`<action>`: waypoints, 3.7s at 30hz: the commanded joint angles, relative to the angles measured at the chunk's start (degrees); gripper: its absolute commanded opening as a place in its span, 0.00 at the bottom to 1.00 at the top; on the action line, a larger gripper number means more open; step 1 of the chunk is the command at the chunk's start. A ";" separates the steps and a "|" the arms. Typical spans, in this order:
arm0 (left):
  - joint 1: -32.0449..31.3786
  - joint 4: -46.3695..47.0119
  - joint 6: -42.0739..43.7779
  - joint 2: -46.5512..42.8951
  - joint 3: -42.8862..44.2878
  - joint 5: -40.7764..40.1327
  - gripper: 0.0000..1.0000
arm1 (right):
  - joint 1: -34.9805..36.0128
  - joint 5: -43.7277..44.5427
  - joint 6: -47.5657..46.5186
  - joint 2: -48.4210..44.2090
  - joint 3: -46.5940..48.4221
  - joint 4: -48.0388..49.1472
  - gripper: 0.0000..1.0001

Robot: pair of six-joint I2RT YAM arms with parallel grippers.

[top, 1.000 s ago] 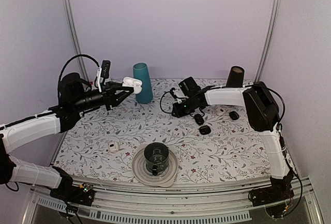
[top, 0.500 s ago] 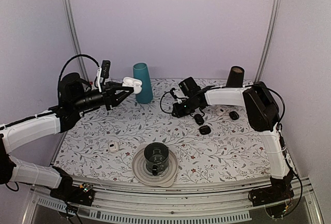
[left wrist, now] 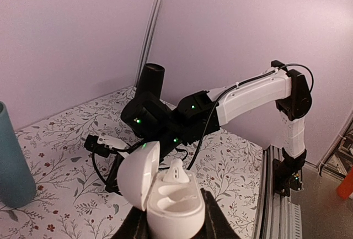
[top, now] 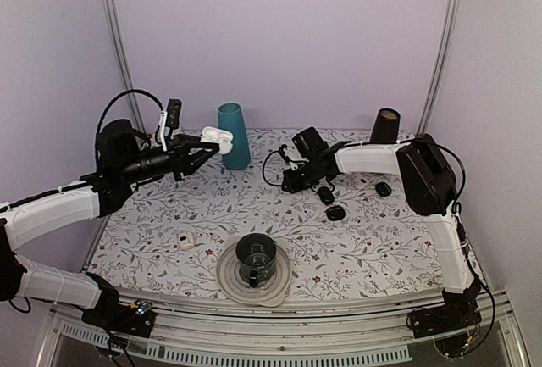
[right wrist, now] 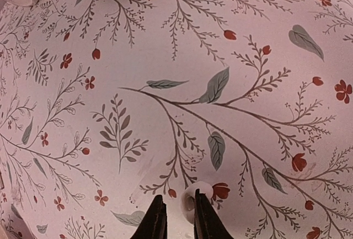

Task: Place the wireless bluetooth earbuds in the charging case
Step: Pick up the left earbud from the center of the board.

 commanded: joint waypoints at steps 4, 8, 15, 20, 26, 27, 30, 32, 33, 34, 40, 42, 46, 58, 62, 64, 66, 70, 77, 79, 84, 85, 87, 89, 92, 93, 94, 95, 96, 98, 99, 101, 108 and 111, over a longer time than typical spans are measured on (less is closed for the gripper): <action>0.97 0.89 0.76 0.10 1.41 0.78 0.00 | -0.40 1.94 0.59 2.54 -0.48 -1.41 0.18; 1.06 0.89 0.69 0.00 1.40 0.85 0.00 | -0.37 2.88 0.42 2.55 -0.48 -1.74 0.18; 1.06 0.89 0.68 -0.07 1.26 0.81 0.00 | -0.31 3.83 0.13 2.33 -0.36 -1.94 0.18; 1.14 0.89 0.71 -0.16 1.22 0.87 0.00 | -0.31 3.96 0.02 2.38 0.08 -2.01 0.18; 1.19 0.92 0.68 -0.16 1.14 0.87 0.00 | -0.36 3.96 -0.24 2.83 0.89 -2.45 0.18; 1.15 0.90 0.66 -0.23 1.14 0.87 0.00 | -0.36 3.96 -0.28 2.89 1.13 -2.51 0.18; 1.19 0.89 0.68 -0.25 1.13 0.88 0.00 | -0.33 3.96 -0.30 3.13 1.48 -2.64 0.23; 1.23 0.89 0.68 -0.25 1.13 0.87 0.00 | -0.31 3.96 -0.38 3.29 1.71 -2.85 0.23; 1.23 0.89 0.68 -0.25 1.13 0.87 0.00 | -0.34 4.03 -0.38 3.25 1.71 -2.83 0.23; 1.22 0.94 0.68 -0.25 1.20 0.87 0.00 | -0.35 4.05 -0.38 3.22 1.71 -2.82 0.23; 1.24 0.90 0.62 -0.25 1.18 0.91 0.00 | -0.36 4.14 -0.47 3.21 1.93 -2.82 0.23; 1.24 0.91 0.62 -0.25 1.23 0.95 0.00 | -0.34 4.18 -0.47 3.20 1.98 -2.82 0.22; 1.33 0.89 0.60 -0.25 1.19 0.96 0.00 | -0.36 4.57 -0.22 3.35 2.07 -2.70 0.20; 1.31 0.81 0.60 -0.38 1.26 1.03 0.00 | -0.44 4.50 0.50 3.71 3.91 -2.90 0.26; 1.39 0.64 0.67 -0.47 1.31 1.04 0.00 | -0.53 4.06 1.15 4.26 4.91 -3.00 0.28; 1.41 0.47 0.75 -0.54 1.32 0.97 0.00 | -0.60 4.24 1.45 4.41 5.26 -3.18 0.28; 1.40 0.33 0.85 -0.60 1.31 0.96 0.00 | -0.70 4.31 1.70 4.38 5.32 -3.17 0.27; 1.45 0.28 0.92 -0.69 1.32 0.97 0.00 | -0.88 4.58 2.04 4.21 5.32 -3.18 0.27; 1.48 0.46 0.73 -0.43 1.64 1.08 0.00 | -1.15 4.27 2.25 4.06 5.49 -3.13 0.26; 1.45 0.46 0.69 -0.35 1.66 1.05 0.00 | -1.23 4.23 2.41 3.97 5.56 -3.09 0.26; 1.48 0.46 0.70 -0.34 1.79 1.17 0.00 | -1.41 4.05 2.52 3.78 5.67 -2.96 0.25; 1.50 0.42 0.69 -0.31 1.83 1.15 0.00 | -1.41 4.05 2.52 3.74 5.74 -2.92 0.25; 1.50 0.37 0.69 -0.34 1.83 1.13 0.00 | -1.48 3.90 2.60 3.81 5.84 -2.91 0.24; 1.47 0.37 0.68 -0.34 1.94 1.13 0.00 | -1.49 3.80 2.61 3.84 5.92 -2.83 0.23; 1.44 0.28 0.68 -0.26 2.01 1.13 0.00 | -1.43 3.63 2.65 3.75 5.89 -2.73 0.21; 1.49 0.21 0.68 -0.29 2.01 1.18 0.00 | -1.45 3.61 2.69 3.75 5.93 -2.73 0.21; 1.50 0.19 0.70 -0.25 2.06 1.14 0.00 | -1.49 3.62 2.70 3.74 5.93 -2.66 0.20; 1.50 0.19 0.69 -0.30 2.02 1.13 0.00 | -1.45 3.55 2.70 3.69 5.93 -2.65 0.20; 1.50 0.19 0.64 -0.26 2.01 1.15 0.00 | -1.54 3.53 2.70 3.65 5.93 -2.66 0.20; 1.48 0.19 0.60 -0.25 2.05 1.13 0.00 | -1.45 3.35 2.70 3.56 5.89 -2.58 0.20; 1.50 0.19 0.60 -0.25 2.02 1.13 0.00 | -1.49 3.31 2.65 3.52 5.93 -2.56 0.20; 1.48 0.19 0.60 -0.25 2.01 1.13 0.00 | -1.48 3.26 2.61 3.47 5.93 -2.59 0.15; 1.48 0.19 0.66 -0.16 2.01 1.14 0.00 | -1.45 3.22 2.65 3.33 5.72 -2.65 0.07; 1.50 0.19 0.60 -0.16 1.88 1.13 0.00 | -1.46 3.38 2.77 2.83 5.38 -2.60 0.04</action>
